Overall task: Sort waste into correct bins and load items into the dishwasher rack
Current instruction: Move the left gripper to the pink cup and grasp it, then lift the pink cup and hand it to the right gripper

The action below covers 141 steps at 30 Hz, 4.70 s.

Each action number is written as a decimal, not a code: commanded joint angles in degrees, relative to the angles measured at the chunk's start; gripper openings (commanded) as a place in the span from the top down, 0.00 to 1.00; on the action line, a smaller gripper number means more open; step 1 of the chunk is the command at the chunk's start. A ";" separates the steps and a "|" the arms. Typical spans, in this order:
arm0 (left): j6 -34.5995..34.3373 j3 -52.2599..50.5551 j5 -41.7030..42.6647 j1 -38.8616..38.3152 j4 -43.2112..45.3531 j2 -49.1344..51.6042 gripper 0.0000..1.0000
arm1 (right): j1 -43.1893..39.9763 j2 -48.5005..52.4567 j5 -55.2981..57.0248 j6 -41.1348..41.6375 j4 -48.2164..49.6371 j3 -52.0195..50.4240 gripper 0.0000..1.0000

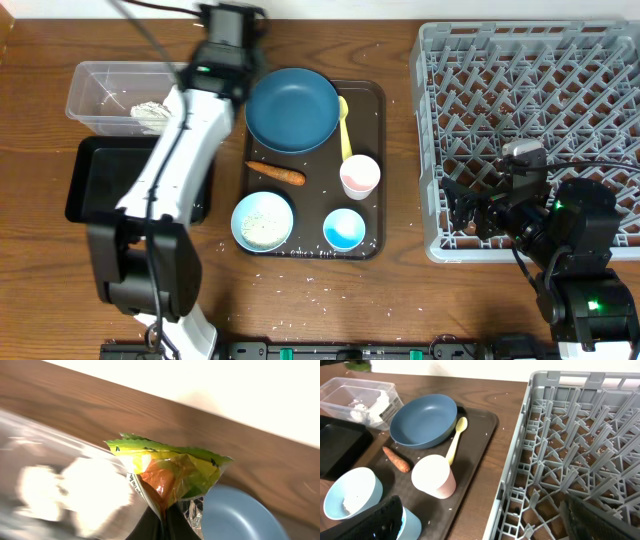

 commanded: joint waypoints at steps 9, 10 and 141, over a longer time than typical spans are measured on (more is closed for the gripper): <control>0.33 -1.97 -3.82 7.89 -1.14 8.94 0.41 | 0.52 -0.09 -0.66 0.63 -0.28 1.11 0.01; 1.18 -1.81 -3.82 7.85 -1.14 8.44 0.36 | 0.52 -0.07 -0.63 0.63 -0.28 1.11 0.01; 17.73 -2.84 101.44 -3.56 -21.64 -4.85 0.94 | 10.95 31.54 -47.08 13.33 62.16 1.09 0.15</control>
